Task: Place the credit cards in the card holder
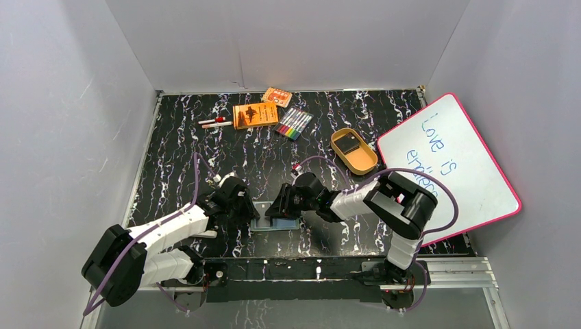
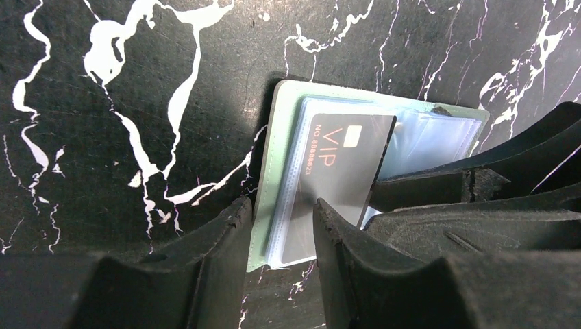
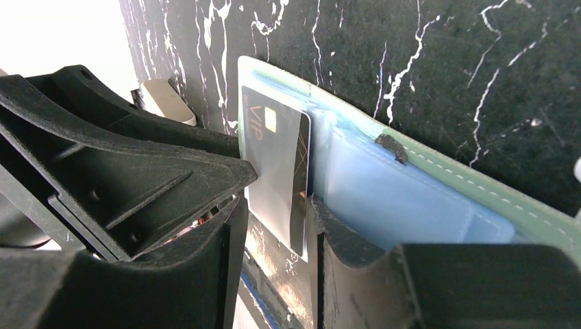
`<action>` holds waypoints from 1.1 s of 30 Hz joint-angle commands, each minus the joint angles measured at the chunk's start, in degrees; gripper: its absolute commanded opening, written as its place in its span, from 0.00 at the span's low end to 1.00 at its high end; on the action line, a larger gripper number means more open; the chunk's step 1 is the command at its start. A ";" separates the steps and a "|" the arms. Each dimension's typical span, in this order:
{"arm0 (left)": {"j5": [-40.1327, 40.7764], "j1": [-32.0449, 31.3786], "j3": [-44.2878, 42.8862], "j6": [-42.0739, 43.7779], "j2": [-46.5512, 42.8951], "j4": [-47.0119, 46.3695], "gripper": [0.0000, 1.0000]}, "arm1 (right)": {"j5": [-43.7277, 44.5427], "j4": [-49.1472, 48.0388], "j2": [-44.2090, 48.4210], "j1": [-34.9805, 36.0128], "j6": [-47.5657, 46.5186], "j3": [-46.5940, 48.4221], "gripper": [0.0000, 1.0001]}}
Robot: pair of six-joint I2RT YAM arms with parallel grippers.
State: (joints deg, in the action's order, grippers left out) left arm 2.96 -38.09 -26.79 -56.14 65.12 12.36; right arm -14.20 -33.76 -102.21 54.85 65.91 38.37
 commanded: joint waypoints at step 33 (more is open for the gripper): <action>6.69 -0.06 -3.24 2.38 -8.83 6.85 0.55 | 11.30 41.44 9.54 0.60 -25.10 18.88 0.98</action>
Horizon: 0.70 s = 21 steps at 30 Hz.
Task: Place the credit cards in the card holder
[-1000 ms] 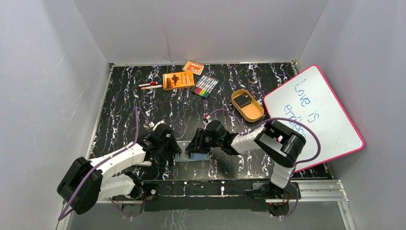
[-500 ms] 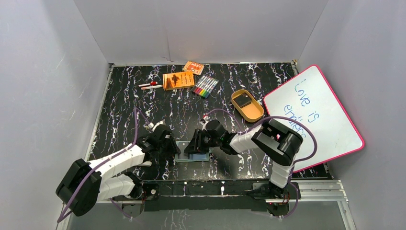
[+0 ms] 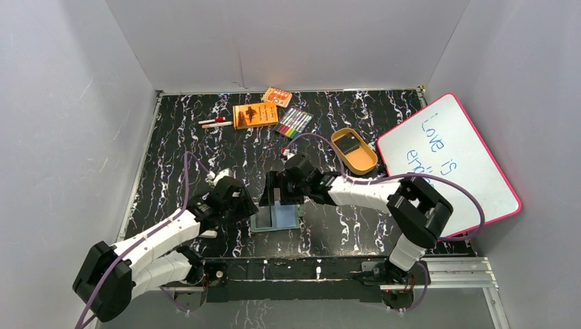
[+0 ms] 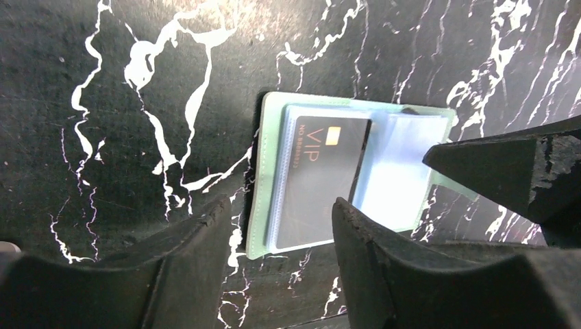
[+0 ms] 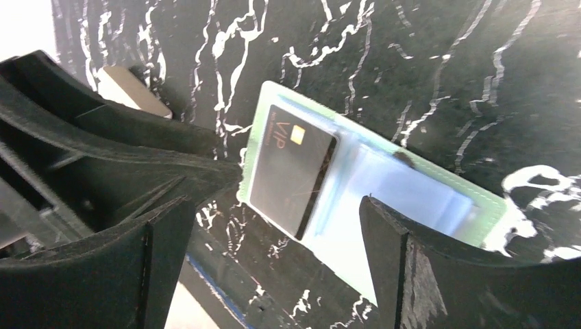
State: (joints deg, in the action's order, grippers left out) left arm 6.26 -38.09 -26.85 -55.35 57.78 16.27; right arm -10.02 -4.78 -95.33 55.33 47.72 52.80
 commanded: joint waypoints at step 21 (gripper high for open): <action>11.61 0.00 -4.38 -1.15 -12.09 11.23 0.82 | 10.59 19.70 17.25 -6.42 -15.67 -2.88 0.88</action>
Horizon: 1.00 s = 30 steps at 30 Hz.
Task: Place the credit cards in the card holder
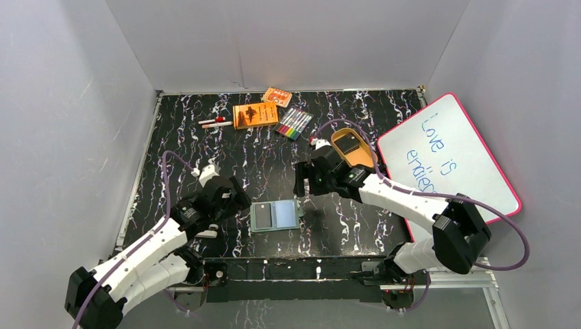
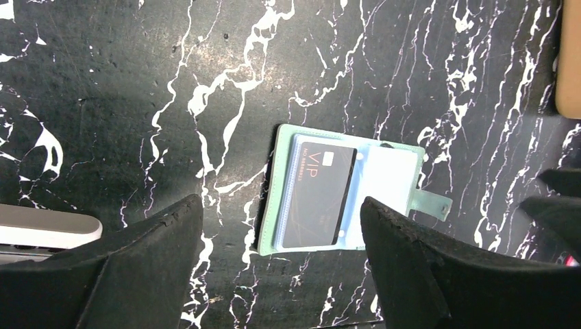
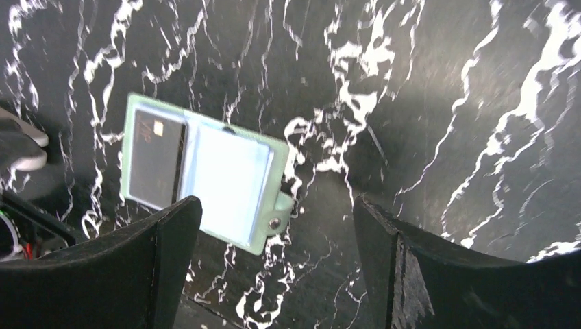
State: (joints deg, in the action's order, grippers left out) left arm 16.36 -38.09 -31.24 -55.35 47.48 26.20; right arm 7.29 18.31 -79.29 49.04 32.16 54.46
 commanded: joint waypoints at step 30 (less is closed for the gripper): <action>-14.45 -0.05 7.76 -1.79 4.20 -10.43 0.72 | -9.92 -3.29 -10.83 0.97 0.80 -3.46 0.20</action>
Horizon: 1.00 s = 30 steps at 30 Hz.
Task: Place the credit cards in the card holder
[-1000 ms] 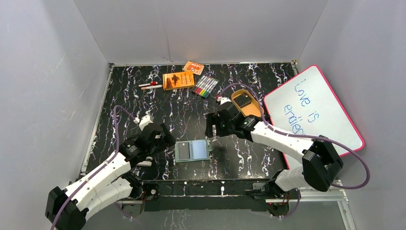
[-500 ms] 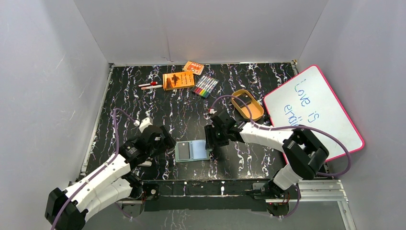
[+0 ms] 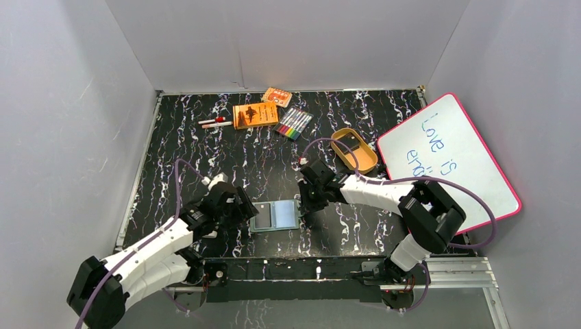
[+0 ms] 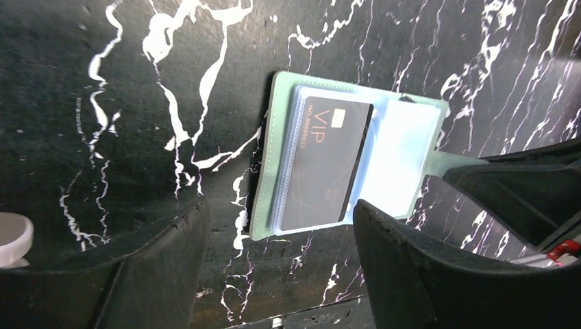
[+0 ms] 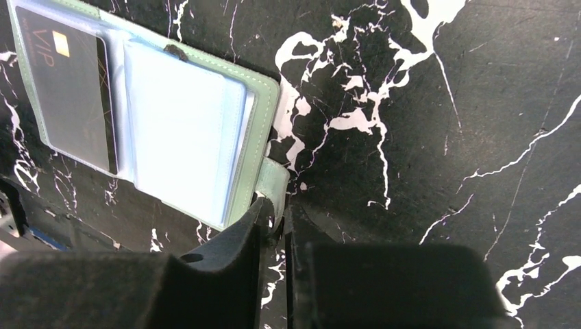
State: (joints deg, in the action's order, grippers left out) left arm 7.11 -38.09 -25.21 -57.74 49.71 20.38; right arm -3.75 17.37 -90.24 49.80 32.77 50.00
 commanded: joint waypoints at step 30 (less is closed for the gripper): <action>-4.11 0.03 -0.30 3.45 11.37 -10.80 0.39 | -10.41 -9.80 10.85 0.21 -5.91 4.42 0.00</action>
State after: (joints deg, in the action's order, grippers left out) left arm 1.17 -38.09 -25.98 -54.87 60.93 9.10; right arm -10.48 14.37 -75.75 49.80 28.01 50.50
